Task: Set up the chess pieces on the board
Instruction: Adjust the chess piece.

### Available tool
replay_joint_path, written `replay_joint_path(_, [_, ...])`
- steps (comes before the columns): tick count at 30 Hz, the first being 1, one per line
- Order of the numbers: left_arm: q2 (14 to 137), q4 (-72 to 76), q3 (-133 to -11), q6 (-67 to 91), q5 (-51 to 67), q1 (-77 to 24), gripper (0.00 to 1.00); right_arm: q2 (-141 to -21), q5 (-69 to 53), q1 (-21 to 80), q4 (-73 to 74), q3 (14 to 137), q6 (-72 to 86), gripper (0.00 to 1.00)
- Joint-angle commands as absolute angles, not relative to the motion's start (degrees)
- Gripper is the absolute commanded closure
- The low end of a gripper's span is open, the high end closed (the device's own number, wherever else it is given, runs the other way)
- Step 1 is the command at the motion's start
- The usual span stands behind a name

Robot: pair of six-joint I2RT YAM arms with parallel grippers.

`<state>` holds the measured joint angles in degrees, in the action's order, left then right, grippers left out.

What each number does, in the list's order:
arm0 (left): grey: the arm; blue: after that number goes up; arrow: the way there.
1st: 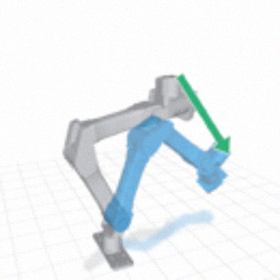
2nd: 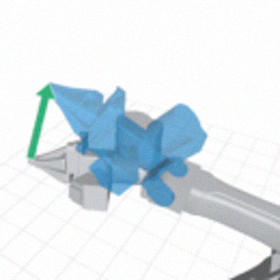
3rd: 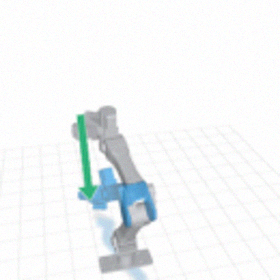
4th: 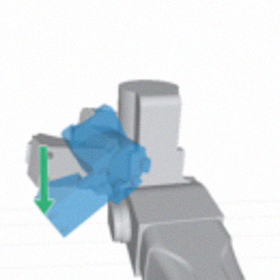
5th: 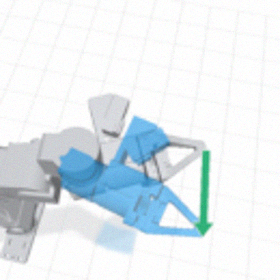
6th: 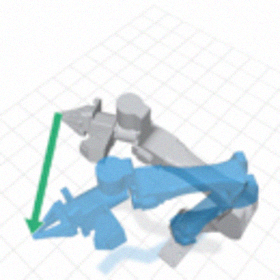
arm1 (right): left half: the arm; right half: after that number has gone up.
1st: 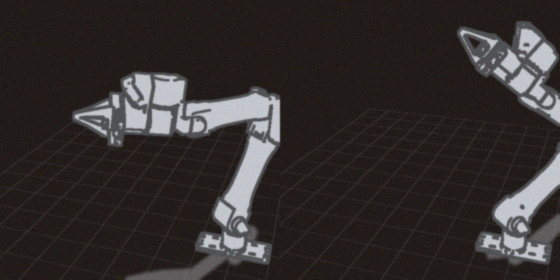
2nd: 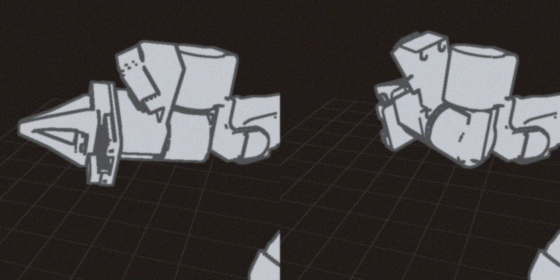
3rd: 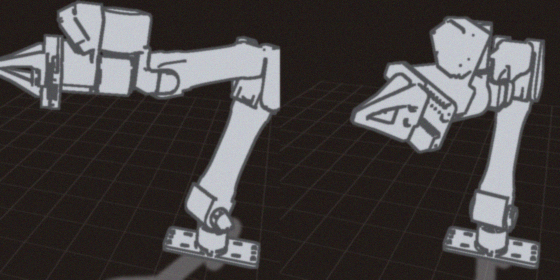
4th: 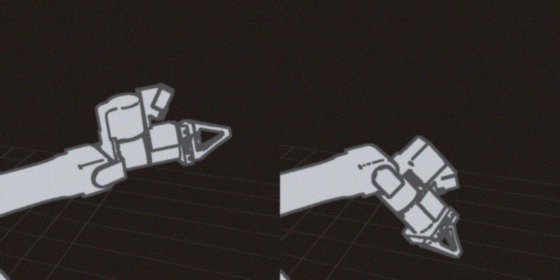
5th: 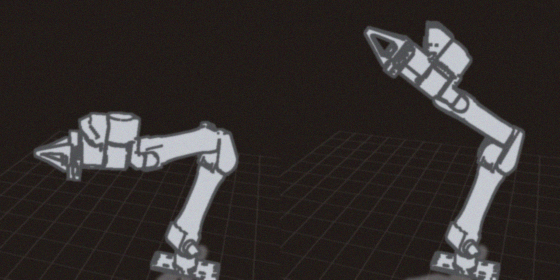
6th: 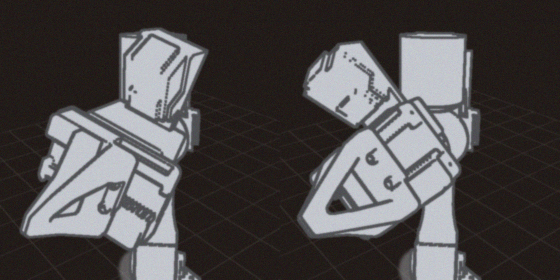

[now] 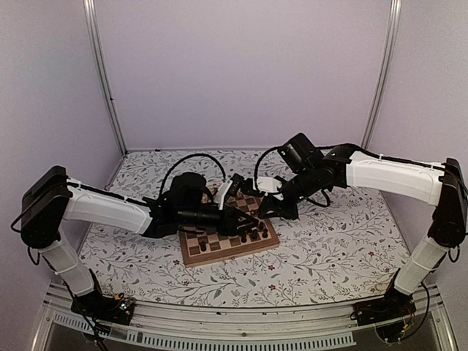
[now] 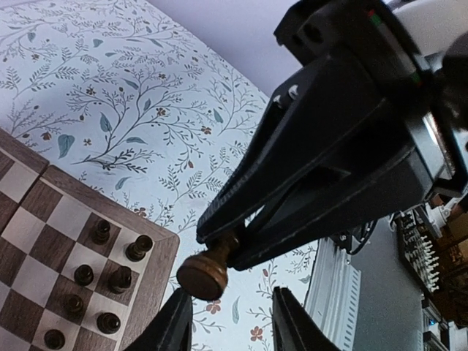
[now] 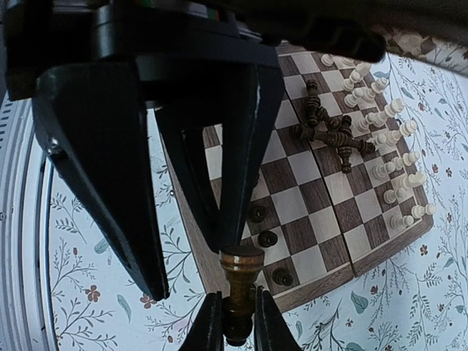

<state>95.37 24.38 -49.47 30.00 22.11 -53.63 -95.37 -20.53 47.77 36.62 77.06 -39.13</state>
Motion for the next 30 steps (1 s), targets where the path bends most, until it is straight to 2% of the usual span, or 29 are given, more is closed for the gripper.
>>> replay_joint_path(1, [96.1,28.2,-49.8,30.4,24.9,-52.9,0.61,-93.4,-22.3,48.4,38.3,76.9,-40.4,0.88])
replay_joint_path(8, [96.0,32.2,-48.0,32.4,26.2,-51.4,0.56,-93.8,-23.4,49.0,39.1,76.7,-42.0,0.88])
replay_joint_path(16, [98.1,34.8,-48.0,33.3,29.9,-50.8,0.74,-94.3,-23.9,49.1,38.8,76.8,-42.2,0.88])
replay_joint_path(23, [99.1,36.0,-47.7,34.0,31.9,-50.0,0.84,-95.1,-24.0,49.0,38.6,77.1,-42.3,0.88])
replay_joint_path(27, [98.4,40.8,-45.5,35.5,32.1,-48.8,0.88,-94.2,-26.3,46.3,37.1,77.6,-39.6,0.71])
replay_joint_path(30, [97.0,51.9,-40.5,38.7,29.2,-47.7,0.88,-92.2,-39.4,38.1,34.5,80.0,-31.9,0.6])
